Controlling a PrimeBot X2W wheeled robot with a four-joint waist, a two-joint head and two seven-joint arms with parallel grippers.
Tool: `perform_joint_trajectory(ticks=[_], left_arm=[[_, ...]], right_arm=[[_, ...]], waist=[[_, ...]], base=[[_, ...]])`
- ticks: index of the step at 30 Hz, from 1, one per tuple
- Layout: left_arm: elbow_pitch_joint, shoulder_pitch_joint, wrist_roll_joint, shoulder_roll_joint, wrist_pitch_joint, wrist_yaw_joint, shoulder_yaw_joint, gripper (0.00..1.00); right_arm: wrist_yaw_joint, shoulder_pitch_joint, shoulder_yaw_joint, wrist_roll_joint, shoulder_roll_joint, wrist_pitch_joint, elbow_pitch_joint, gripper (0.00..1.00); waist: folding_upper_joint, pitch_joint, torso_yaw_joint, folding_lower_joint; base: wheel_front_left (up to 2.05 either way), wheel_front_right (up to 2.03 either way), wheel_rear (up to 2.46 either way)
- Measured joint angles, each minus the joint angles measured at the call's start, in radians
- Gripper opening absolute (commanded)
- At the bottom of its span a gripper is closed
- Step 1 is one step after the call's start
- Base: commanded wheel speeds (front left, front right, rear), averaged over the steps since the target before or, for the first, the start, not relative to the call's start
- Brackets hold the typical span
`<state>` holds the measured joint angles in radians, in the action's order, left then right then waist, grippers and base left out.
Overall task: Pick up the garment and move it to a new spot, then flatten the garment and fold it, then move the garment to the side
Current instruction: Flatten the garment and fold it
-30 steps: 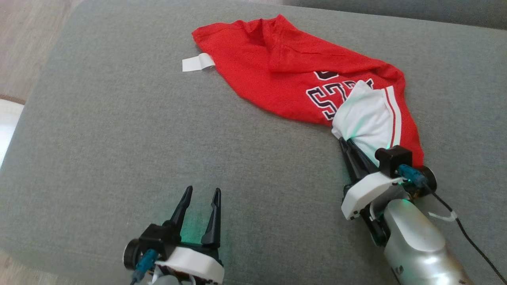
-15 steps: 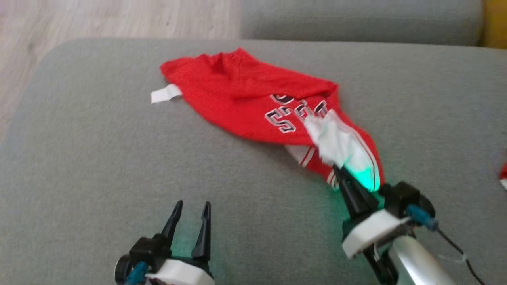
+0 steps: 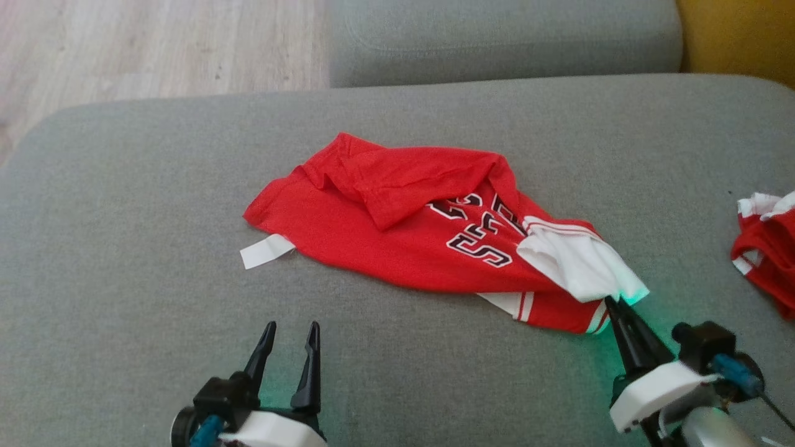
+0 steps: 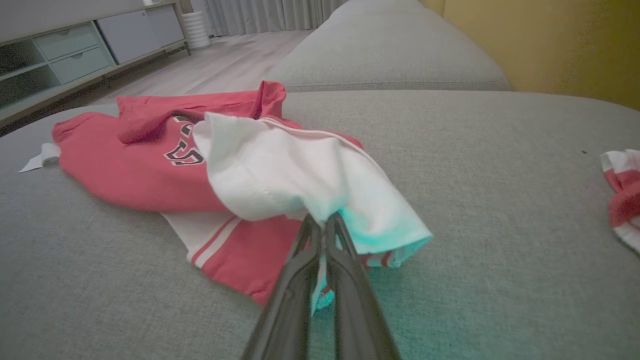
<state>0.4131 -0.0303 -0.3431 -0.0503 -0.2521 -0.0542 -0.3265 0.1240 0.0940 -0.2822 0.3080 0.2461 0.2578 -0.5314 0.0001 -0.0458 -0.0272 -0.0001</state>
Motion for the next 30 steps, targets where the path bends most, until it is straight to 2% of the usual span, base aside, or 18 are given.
perform_joint_trajectory(ticks=[1, 6, 10, 14, 23, 30], left_arm=[[0.000, -0.004, 0.000, 0.000, 0.000, 0.000, -0.002, 1.00], [0.000, -0.049, -0.001, 0.000, 0.000, 0.001, -0.022, 1.00], [-0.001, -0.145, -0.022, 0.001, 0.000, 0.003, -0.064, 1.00], [0.024, -0.244, -0.054, 0.002, 0.000, 0.006, -0.114, 1.00], [0.251, -0.568, -0.196, 0.007, 0.000, 0.025, -0.223, 1.00], [0.437, -0.657, -0.299, 0.011, 0.000, 0.038, -0.281, 1.00]], right_arm=[[0.000, 0.003, 0.010, 0.000, 0.000, 0.000, 0.003, 1.00], [0.000, 0.052, 0.047, -0.016, -0.003, 0.000, 0.038, 1.00], [0.000, 0.137, 0.096, -0.041, -0.018, 0.000, 0.089, 1.00], [0.000, 0.151, 0.112, -0.054, -0.038, 0.000, 0.114, 1.00], [0.000, 0.168, 0.074, -0.053, -0.049, 0.000, 0.131, 1.00], [0.000, 0.193, 0.067, -0.048, -0.049, 0.000, 0.139, 1.00]], waist=[[0.0000, -0.007, 0.003, 0.0000], [0.0000, -0.042, 0.013, 0.0001], [0.0000, -0.080, 0.021, 0.0002], [0.0000, -0.116, 0.029, 0.0002], [0.0000, -0.215, 0.077, 0.0004], [-0.0001, -0.269, 0.128, 0.0003]], base=[[0.00, 0.00, 0.00], [0.00, 0.00, 0.00], [0.00, 0.00, 0.00], [0.00, 0.00, 0.00], [0.00, 0.00, 0.00], [0.00, 0.00, 0.00]])
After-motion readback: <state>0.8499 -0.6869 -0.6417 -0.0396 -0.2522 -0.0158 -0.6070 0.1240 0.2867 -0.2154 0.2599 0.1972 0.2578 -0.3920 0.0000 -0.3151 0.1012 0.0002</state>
